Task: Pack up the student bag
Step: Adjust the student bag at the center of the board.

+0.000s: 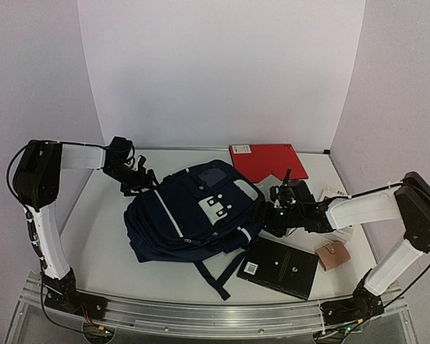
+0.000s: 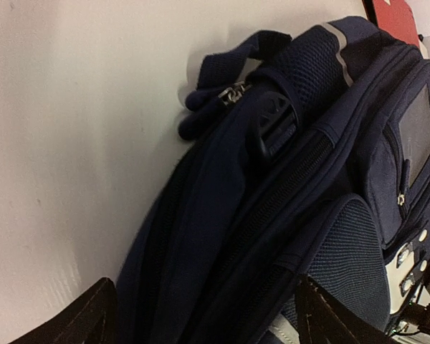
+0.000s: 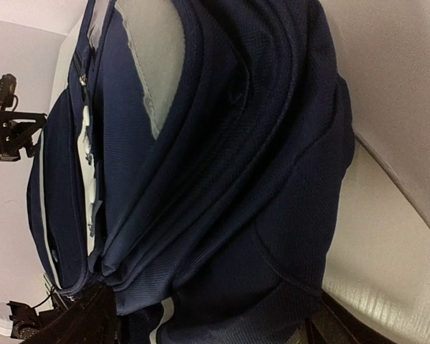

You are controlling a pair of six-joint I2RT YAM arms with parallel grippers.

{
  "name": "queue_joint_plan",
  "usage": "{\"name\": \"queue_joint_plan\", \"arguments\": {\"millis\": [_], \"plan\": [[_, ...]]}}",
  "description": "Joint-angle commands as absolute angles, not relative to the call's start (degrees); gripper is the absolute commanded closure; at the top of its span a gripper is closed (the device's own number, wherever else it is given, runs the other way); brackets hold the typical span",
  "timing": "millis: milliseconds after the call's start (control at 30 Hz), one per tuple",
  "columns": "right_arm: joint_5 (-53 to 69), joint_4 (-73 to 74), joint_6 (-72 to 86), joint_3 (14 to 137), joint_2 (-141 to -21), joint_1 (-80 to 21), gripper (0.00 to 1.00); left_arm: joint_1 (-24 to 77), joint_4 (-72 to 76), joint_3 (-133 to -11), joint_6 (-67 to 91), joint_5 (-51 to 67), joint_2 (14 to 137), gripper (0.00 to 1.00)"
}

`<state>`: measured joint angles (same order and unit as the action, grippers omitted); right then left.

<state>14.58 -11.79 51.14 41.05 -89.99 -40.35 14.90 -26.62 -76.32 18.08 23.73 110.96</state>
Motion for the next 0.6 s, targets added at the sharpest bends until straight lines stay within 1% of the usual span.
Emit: {"name": "queue_joint_plan", "arguments": {"millis": [0, 67, 100, 133, 167, 233, 267, 300, 333, 367, 567], "plan": [[16.3, -16.8, 50.7, 44.8, -93.3, -42.0, 0.26, 15.2, -22.8, -73.0, 19.3, 31.6, 109.4, 0.23], [16.7, -17.6, 50.1, 46.3, -94.4, -42.3, 0.37, 15.2, -22.1, -71.4, 20.0, 33.3, 108.4, 0.40], [16.7, -17.8, 49.9, 46.9, -94.8, -42.5, 0.49, 15.2, -21.9, -70.7, 20.3, 33.9, 107.7, 0.52], [16.9, -18.1, 49.7, 47.9, -95.1, -42.6, 0.63, 15.3, -21.8, -69.9, 20.6, 34.8, 107.0, 0.62], [17.0, -18.2, 49.4, 48.7, -95.1, -42.7, 0.73, 15.3, -21.8, -69.3, 20.9, 35.1, 106.0, 0.72], [16.9, -18.2, 48.6, 50.6, -94.6, -42.7, 0.89, 15.2, -21.9, -67.5, 21.7, 35.3, 103.3, 0.85], [16.7, -18.1, 48.2, 51.9, -94.1, -42.7, 0.95, 15.2, -22.0, -66.8, 22.2, 35.1, 101.7, 0.90], [16.2, -17.9, 47.5, 53.1, -93.4, -42.7, 0.99, 15.2, -22.2, -66.1, 22.6, 34.7, 99.8, 0.94], [15.3, -16.6, 46.5, 55.0, -92.4, -42.7, 1.00, 15.3, -22.6, -65.3, 23.2, 34.4, 97.2, 0.98], [14.1, -14.9, 45.4, 56.9, -91.8, -42.7, 1.00, 15.2, -22.7, -64.6, 23.9, 34.3, 94.9, 1.00], [3.3, -0.8, 35.5, 72.9, -91.4, -42.7, 1.00, 17.3, -24.4, -60.3, 26.9, 32.9, 81.3, 1.00]]}}
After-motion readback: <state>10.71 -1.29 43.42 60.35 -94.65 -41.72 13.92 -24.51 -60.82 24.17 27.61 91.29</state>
